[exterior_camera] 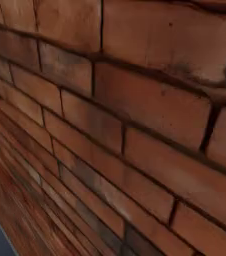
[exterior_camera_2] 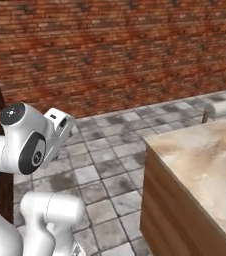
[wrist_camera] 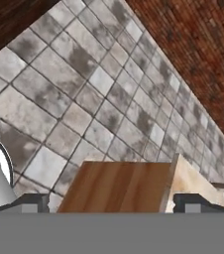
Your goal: Take the chicken drumsticks from the pan and place one on each plate on the dining counter.
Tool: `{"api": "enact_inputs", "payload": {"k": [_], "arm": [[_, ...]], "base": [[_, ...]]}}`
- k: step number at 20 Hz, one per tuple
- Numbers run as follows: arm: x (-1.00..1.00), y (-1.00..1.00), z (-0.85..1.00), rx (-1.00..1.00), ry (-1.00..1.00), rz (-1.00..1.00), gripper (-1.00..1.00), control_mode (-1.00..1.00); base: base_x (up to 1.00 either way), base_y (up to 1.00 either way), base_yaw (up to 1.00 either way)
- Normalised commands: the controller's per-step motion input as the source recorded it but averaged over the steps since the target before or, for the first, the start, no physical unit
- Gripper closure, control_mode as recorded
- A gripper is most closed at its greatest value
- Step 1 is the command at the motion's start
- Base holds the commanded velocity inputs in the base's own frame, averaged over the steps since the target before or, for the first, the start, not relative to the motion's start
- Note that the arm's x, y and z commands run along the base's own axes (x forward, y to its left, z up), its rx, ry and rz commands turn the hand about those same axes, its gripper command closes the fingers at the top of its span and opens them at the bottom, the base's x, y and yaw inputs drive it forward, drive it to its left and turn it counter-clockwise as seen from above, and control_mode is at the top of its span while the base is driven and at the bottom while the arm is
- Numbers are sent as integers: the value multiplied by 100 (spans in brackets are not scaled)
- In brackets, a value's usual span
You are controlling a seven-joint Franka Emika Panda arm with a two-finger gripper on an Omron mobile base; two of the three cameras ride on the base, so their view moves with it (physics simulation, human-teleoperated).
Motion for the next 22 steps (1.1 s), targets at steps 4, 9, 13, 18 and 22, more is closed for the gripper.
{"api": "enact_inputs", "payload": {"k": [4,9,13,18,22], "arm": [[0,0,0,0,0,0,-100,100],[0,0,0,0,0,0,-100,100],[0,0,0,0,0,0,-100,100],[0,0,0,0,0,0,-100,100],[0,0,0,0,0,0,-100,100]], "base": [[100,83,-29],[100,81,-34],[100,70,-44],[100,66,-46],[100,58,-44]]}}
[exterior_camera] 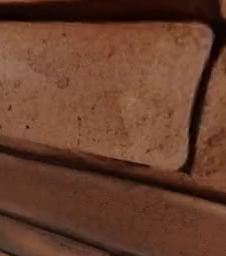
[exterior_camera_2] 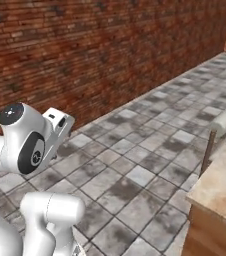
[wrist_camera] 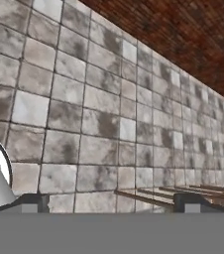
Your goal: Take the chicken drumsticks from the pan and place one on each plate on the dining counter.
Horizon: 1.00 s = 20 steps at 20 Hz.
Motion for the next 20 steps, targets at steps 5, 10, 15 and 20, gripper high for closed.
{"api": "enact_inputs", "payload": {"k": [5,10,15,20], "arm": [[0,0,0,0,0,0,-100,100],[0,0,0,0,0,0,-100,100],[0,0,0,0,0,0,-100,100],[0,0,0,0,0,0,-100,100]], "base": [[100,47,-41],[100,41,-40],[100,50,-35],[100,46,-34]]}}
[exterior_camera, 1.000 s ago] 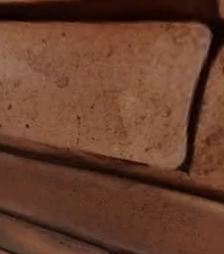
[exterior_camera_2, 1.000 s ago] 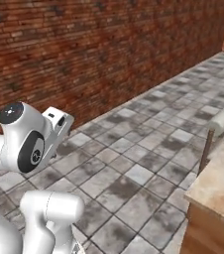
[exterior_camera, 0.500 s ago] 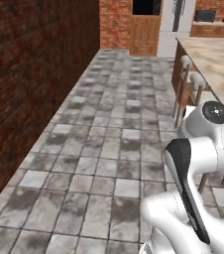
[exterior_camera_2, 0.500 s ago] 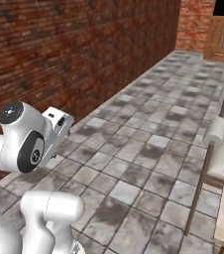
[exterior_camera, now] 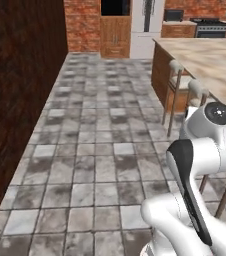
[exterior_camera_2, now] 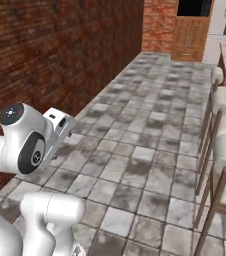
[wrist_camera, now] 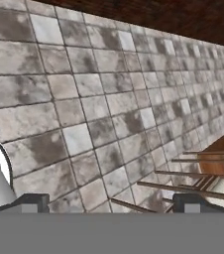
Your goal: Take the chicken drumsticks from the pan and place one on each plate on the dining counter.
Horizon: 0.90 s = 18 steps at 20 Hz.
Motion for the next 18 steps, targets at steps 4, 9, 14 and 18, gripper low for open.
{"api": "enact_inputs", "payload": {"k": [4,9,14,18], "arm": [[0,0,0,0,0,0,-100,100],[0,0,0,0,0,0,-100,100],[0,0,0,0,0,0,-100,100],[0,0,0,0,0,0,-100,100]], "base": [[100,38,-33],[100,38,-32],[100,38,-29],[100,48,-29]]}}
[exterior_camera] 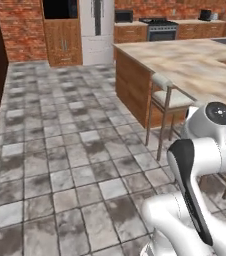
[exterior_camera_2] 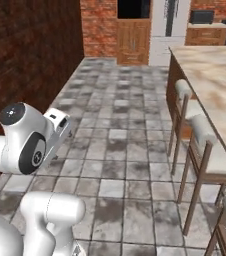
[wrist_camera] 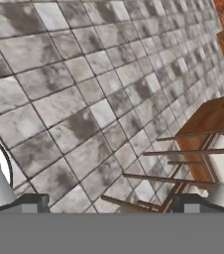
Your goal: Take the chicken drumsticks from the pan and place one on each plate on the dining counter.
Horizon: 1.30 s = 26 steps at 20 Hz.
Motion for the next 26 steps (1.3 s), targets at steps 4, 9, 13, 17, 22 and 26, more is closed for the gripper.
{"api": "enact_inputs", "payload": {"k": [4,9,13,17,22,26], "arm": [[0,0,0,0,0,0,-100,100],[0,0,0,0,0,0,-100,100],[0,0,0,0,0,0,-100,100],[0,0,0,0,0,0,-100,100],[0,0,0,0,0,0,-100,100],[0,0,0,0,0,0,-100,100]], "base": [[100,64,-27],[100,64,-27],[100,65,-25],[100,76,-24],[100,74,-22],[100,80,-21]]}}
